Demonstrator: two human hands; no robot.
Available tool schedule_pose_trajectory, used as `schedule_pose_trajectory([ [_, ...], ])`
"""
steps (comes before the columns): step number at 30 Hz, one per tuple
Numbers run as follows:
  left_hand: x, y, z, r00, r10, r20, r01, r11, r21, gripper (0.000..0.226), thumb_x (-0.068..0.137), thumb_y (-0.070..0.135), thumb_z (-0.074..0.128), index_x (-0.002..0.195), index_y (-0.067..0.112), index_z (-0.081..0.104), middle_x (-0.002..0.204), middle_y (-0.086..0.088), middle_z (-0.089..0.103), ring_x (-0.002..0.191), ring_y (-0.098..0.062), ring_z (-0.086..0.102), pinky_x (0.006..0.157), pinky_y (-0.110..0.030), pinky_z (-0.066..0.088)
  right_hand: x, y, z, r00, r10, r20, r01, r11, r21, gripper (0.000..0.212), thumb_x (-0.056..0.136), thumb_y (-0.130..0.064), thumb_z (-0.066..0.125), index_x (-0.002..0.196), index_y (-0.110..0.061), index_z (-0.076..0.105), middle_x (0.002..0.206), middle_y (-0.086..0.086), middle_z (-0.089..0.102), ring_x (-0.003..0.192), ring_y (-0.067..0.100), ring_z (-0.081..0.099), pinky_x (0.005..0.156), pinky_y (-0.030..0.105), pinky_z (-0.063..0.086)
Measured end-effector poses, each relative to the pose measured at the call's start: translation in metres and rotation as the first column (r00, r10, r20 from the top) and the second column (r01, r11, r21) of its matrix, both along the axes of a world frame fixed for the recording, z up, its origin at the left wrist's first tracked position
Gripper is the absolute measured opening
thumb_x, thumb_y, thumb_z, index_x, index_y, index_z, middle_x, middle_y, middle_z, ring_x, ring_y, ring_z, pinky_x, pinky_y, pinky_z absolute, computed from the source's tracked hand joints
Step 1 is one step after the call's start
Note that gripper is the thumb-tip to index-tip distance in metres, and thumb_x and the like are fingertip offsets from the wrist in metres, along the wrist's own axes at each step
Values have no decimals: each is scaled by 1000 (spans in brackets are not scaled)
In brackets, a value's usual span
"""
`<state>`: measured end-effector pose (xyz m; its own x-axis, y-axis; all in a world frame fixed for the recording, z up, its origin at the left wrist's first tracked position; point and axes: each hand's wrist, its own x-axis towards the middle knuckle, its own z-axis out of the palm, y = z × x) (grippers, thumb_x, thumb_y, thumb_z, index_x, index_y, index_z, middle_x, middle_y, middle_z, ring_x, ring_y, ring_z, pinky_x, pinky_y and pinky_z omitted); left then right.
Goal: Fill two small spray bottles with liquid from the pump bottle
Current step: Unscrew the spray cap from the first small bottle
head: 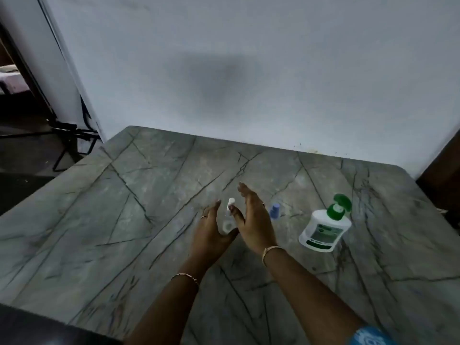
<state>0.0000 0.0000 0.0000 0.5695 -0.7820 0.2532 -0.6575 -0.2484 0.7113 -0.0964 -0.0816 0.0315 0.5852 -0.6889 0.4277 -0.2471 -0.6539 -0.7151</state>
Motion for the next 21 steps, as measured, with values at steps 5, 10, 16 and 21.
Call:
schedule_pose_trajectory([
  [5,8,-15,-16,993,-30,-115,26,999,-38,57,72,31,77,122,19,52,118,1,60,105,-15,59,87,-37,54,11,-7,-19,998,-60,36,61,998,-5,44,87,-24,68,128,-19,54,118,-2,61,108,10,56,93,30,50],
  [10,16,-22,-22,997,-71,-18,70,996,-56,34,78,16,73,107,25,58,105,6,64,94,-8,61,83,-26,53,20,-10,-31,986,-134,103,145,983,-110,23,83,-39,67,95,-20,63,88,-6,65,84,7,60,74,25,54],
  [16,20,-21,-23,994,-90,56,96,986,-136,33,77,18,74,108,21,61,95,12,63,84,-1,61,73,-16,52,24,-9,-34,976,-152,157,172,977,-124,28,84,-43,65,94,-18,70,87,-5,68,82,8,62,72,26,53],
  [21,20,-15,-26,995,-87,54,94,984,-149,37,76,22,75,110,16,62,99,4,67,85,-8,64,79,-26,56,25,2,-28,968,-194,158,216,967,-133,24,85,-34,69,95,-13,72,88,1,72,82,13,65,66,18,42],
])
